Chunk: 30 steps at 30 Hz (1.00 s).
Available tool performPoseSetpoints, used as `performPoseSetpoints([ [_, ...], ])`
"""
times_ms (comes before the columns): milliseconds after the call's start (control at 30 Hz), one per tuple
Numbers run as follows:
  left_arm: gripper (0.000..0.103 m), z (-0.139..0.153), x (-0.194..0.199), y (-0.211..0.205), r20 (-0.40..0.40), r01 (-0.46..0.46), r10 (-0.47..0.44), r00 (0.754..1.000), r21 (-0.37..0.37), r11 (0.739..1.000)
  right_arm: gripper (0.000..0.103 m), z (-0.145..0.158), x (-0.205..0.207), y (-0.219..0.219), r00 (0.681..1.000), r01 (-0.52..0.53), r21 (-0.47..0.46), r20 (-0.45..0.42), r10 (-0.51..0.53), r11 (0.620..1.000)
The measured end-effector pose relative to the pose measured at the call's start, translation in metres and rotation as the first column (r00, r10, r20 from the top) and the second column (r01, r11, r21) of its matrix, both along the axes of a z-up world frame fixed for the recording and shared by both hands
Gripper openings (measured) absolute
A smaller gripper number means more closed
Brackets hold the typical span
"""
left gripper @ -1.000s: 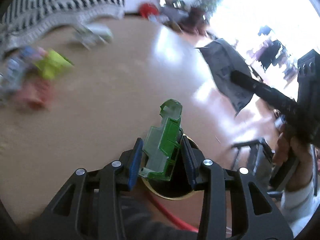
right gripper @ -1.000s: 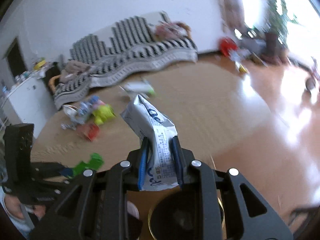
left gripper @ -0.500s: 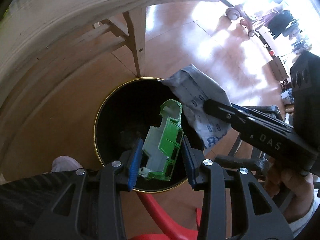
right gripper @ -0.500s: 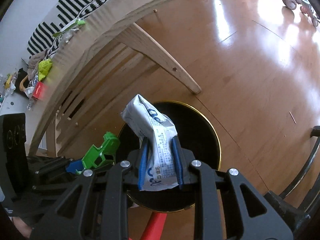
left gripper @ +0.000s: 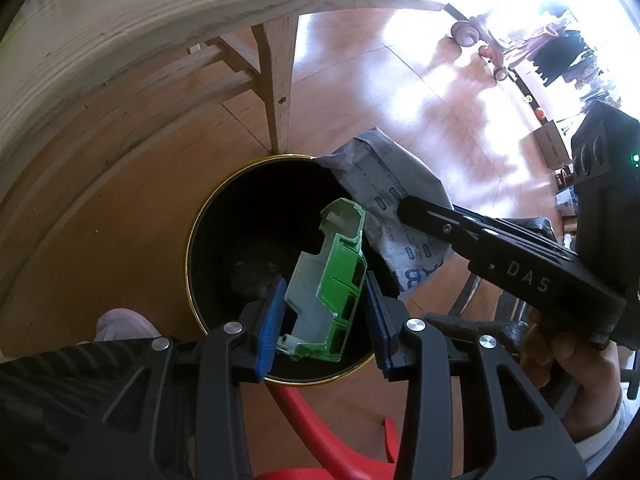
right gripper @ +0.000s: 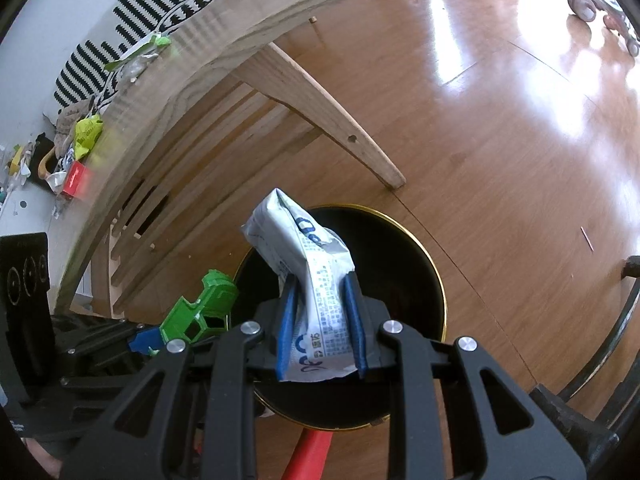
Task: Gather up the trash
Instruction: 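Open both tools over the black bin to drop the box and wrapper, then grasp the twisted white wrapper with the left tool while the right tool grasps the yellow snack bag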
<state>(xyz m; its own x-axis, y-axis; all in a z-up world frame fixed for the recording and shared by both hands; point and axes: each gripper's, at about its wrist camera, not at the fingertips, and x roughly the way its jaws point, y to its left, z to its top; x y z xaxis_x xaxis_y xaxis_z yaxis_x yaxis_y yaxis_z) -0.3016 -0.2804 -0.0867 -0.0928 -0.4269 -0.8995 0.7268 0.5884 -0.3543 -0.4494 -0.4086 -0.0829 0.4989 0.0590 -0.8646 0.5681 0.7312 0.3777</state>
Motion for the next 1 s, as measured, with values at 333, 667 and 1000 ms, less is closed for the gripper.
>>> performPoseSetpoints([
  [333, 0.097, 0.014, -0.005, 0.002, 0.05, -0.03, 0.031, 0.998, -0.017, 0.999, 0.097, 0.021, -0.009, -0.012, 0.995, 0.059, 0.015, 0.08, -0.06, 0.998],
  [667, 0.097, 0.129, 0.044, 0.075, 0.231, -0.212, 0.272, 0.934, -0.255, 0.943, 0.097, 0.103, 0.0, -0.006, 0.958, 0.122, -0.247, 0.284, -0.048, 0.961],
  [1000, 0.097, 0.152, 0.176, 0.252, 0.362, -0.622, 0.641, 0.676, -0.185, 0.761, 0.097, 0.121, 0.114, 0.052, 0.943, -0.052, -0.312, 0.298, 0.15, 0.949],
])
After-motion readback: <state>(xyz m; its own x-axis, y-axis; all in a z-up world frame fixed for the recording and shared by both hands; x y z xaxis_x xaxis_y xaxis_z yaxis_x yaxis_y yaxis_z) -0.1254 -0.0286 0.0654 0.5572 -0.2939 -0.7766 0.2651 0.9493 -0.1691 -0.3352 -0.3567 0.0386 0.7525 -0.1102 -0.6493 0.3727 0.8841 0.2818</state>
